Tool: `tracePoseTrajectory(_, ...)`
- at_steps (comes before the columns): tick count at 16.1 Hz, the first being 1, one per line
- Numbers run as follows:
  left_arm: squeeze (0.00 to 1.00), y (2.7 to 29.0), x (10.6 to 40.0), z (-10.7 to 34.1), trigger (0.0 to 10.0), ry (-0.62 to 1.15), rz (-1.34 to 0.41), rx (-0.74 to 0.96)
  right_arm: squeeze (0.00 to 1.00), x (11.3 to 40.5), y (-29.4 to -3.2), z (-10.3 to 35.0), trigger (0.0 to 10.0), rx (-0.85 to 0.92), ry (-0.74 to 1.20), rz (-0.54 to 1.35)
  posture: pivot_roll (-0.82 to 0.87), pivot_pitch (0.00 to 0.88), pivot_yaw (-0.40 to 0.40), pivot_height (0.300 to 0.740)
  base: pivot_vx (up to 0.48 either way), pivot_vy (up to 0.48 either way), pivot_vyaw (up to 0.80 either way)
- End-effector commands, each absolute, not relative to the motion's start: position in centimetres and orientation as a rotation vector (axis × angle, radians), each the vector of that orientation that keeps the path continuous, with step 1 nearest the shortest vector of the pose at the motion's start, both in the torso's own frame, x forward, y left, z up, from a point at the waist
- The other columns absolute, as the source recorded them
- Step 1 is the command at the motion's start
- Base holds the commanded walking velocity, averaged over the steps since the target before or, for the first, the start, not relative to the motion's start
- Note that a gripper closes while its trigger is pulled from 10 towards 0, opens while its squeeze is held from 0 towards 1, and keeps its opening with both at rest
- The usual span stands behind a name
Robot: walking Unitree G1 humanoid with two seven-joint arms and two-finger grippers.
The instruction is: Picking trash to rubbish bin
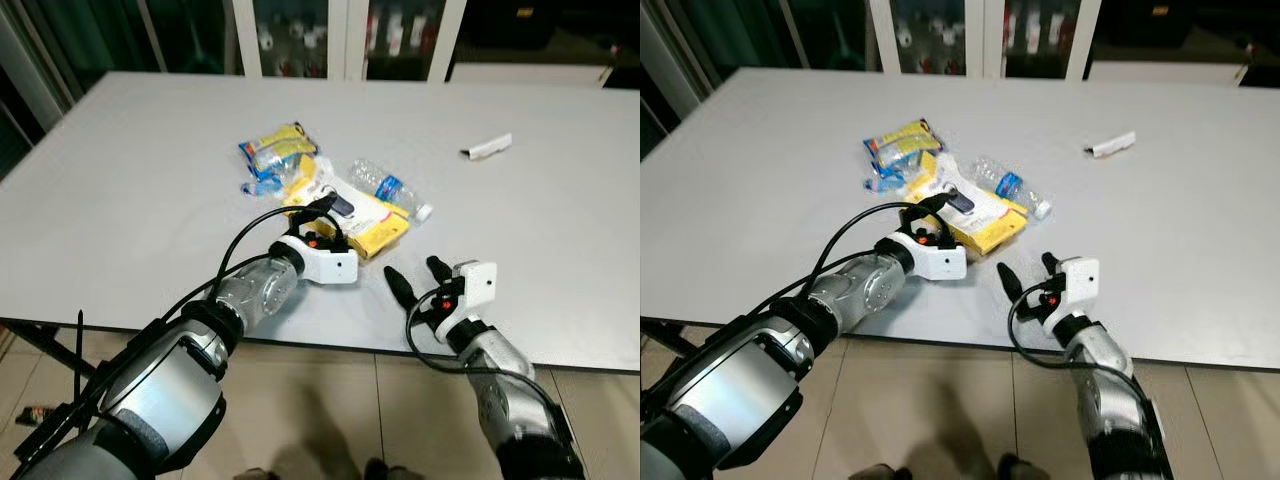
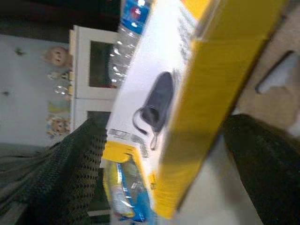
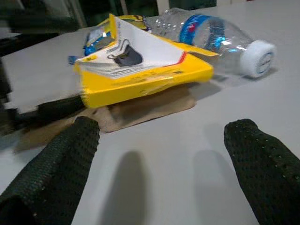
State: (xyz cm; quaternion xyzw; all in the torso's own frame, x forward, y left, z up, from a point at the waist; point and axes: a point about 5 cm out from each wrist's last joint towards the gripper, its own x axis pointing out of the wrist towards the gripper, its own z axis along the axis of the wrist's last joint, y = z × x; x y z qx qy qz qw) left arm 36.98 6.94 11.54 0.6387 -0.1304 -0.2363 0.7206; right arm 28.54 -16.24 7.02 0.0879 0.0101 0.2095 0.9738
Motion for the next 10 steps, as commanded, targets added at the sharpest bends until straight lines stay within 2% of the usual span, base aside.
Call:
tracePoseTrajectory(1,0.0,7.0,37.0,11.2,10.0,-0.264,-0.526,1.416,0.0,27.4,-16.0,6.1,10.0,0.201,0.073,0.423,-0.1,0.222,0.042,0.74,0.0,0.0,0.0)
tracePoseTrajectory(5,0.0,6.8,36.4,10.3,10.0,-0.233,-0.548,1.362,0.0,25.0,-15.6,6.4,10.0,0.216,0.091,0.427,-0.13,0.293,0.038,0.74,0.0,0.0,0.0)
tracePoseTrajectory(8,0.0,7.2,36.7,10.6,10.0,-0.205,-0.507,1.314,0.0,24.0,-15.0,6.6,10.0,0.234,0.109,0.43,-0.14,0.304,0.036,0.74,0.0,0.0,0.0)
tracePoseTrajectory(9,0.0,7.5,37.0,10.8,0.0,-0.176,-0.492,1.293,0.0,23.8,-14.8,6.6,10.0,0.239,0.115,0.432,-0.14,0.306,0.036,0.74,0.0,0.0,0.0)
tracePoseTrajectory(10,0.0,7.5,37.0,10.8,0.0,-0.176,-0.492,1.293,0.0,23.8,-14.8,6.6,10.0,0.239,0.115,0.432,-0.14,0.306,0.036,0.74,0.0,0.0,0.0)
